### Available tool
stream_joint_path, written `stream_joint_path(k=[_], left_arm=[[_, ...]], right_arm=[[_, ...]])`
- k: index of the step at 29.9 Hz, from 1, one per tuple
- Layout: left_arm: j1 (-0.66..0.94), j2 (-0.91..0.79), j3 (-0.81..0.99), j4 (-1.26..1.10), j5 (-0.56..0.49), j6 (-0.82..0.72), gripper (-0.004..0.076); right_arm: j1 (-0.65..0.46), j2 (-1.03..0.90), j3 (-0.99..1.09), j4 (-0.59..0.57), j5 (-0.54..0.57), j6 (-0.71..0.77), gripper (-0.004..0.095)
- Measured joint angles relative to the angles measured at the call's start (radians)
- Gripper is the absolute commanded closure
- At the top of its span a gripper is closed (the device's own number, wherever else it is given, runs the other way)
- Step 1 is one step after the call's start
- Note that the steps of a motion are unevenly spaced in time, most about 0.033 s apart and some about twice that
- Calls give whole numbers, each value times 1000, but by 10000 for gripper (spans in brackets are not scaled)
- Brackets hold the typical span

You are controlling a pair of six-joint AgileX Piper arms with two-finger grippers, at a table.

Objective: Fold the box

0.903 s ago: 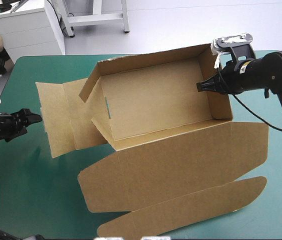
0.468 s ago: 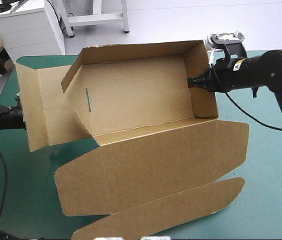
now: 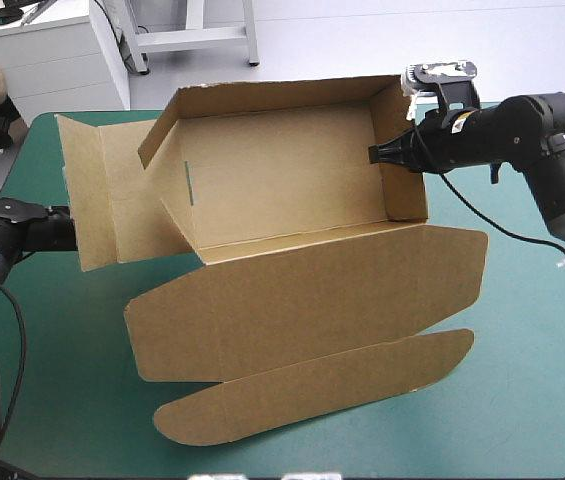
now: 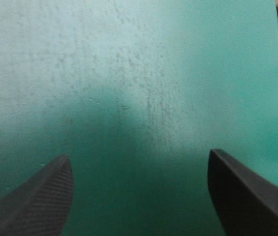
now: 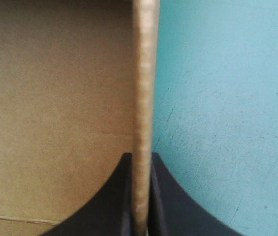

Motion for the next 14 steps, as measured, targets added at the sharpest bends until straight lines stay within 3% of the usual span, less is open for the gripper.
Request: stream_joint_path(k=[5,14], left_arm=[[-4,0,-2,-144,100,105,237],[-17,-28,-4,-231,111,142,259]], right_arm=[[0,16,0,-4,-5,7,923],[-1,23,0,-95,-5,53,923]])
